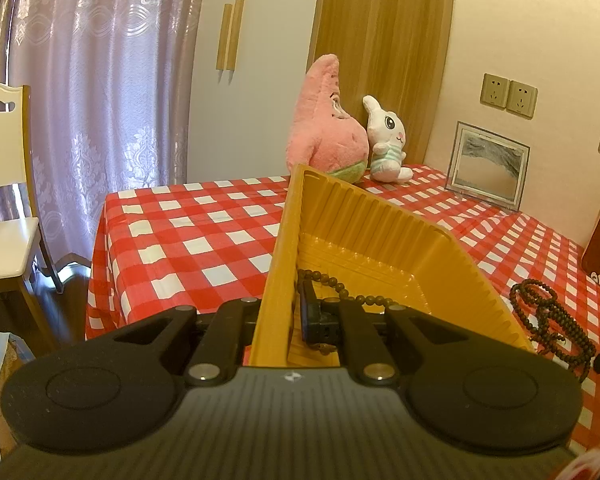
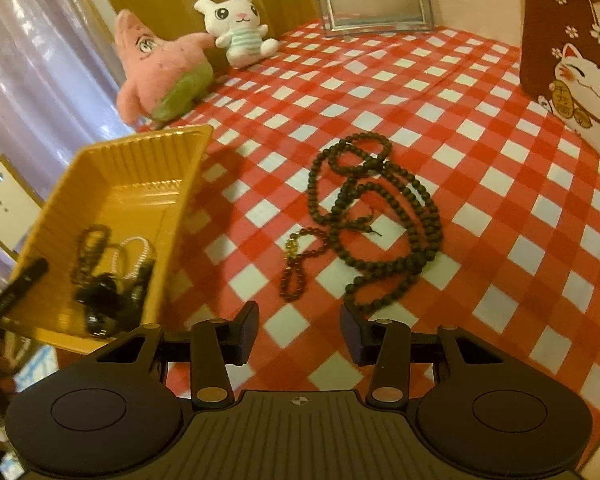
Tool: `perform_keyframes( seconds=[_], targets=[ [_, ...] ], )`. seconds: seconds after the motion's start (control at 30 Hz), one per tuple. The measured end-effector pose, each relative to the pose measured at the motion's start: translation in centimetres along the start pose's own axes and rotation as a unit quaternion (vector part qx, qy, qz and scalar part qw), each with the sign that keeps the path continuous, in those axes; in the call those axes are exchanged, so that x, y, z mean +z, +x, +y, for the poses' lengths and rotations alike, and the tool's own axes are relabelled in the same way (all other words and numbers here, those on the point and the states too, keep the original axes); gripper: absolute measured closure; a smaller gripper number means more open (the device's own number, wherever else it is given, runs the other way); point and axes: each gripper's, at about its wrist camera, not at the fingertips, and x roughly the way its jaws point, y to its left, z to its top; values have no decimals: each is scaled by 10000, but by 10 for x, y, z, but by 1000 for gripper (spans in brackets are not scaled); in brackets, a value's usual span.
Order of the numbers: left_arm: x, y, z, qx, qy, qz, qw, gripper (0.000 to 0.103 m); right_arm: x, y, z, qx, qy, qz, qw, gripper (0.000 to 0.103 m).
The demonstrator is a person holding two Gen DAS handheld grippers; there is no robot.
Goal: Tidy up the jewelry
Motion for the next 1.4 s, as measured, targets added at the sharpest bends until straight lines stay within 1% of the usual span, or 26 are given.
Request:
perform_keyframes(
  seconds=[0.17, 0.27, 0.33, 0.4, 0.47, 0.53, 0.83, 1.0, 1.07, 1.1, 1.2, 1.3, 1.4],
  targets=[
    [0, 0, 0, 8, -6, 8, 10000, 95, -3, 21, 8, -195, -389, 45, 9990, 58],
    [0, 0, 1, 8, -5, 8, 10000, 95, -2, 31, 12, -255, -508, -12, 9984, 59],
    [0, 0, 0, 11, -7, 10, 10000, 95, 1, 38, 13, -305, -535, -17, 9981, 66],
    [0, 0, 0, 10, -7, 10, 10000, 95, 3, 43, 14, -352, -568, -21, 9978, 71],
    [0, 0, 1, 17, -8, 14, 10000, 95, 7, 48, 15, -424, -578, -40, 9974, 74],
    [0, 0, 1, 12, -7, 10, 10000, 95, 10, 53, 16, -475, -615, -43, 9970, 80],
    [-1, 1, 2, 14, 2, 12, 10000, 95, 10, 69, 25, -580, -929, 23, 9940, 88],
    [0, 1, 1, 14, 0, 12, 10000, 95, 9, 73, 29, -651, -1145, -67, 9913, 90],
    [-1, 1, 2, 19, 3, 14, 10000, 95, 8, 75, 31, -713, -1316, -80, 9887, 93],
    [-1, 1, 3, 18, 2, 13, 10000, 95, 8, 76, 34, -736, -1449, -80, 9867, 98],
    [-1, 1, 3, 14, 16, 14, 10000, 95, 5, 77, 39, -789, -1653, -90, 9830, 99],
    [-1, 1, 5, 18, 20, 18, 10000, 95, 7, 75, 32, -620, -1396, -35, 9883, 99],
    [-1, 2, 3, 23, 17, 15, 10000, 95, 11, 62, 25, -385, -1049, -139, 9936, 99]
  ],
)
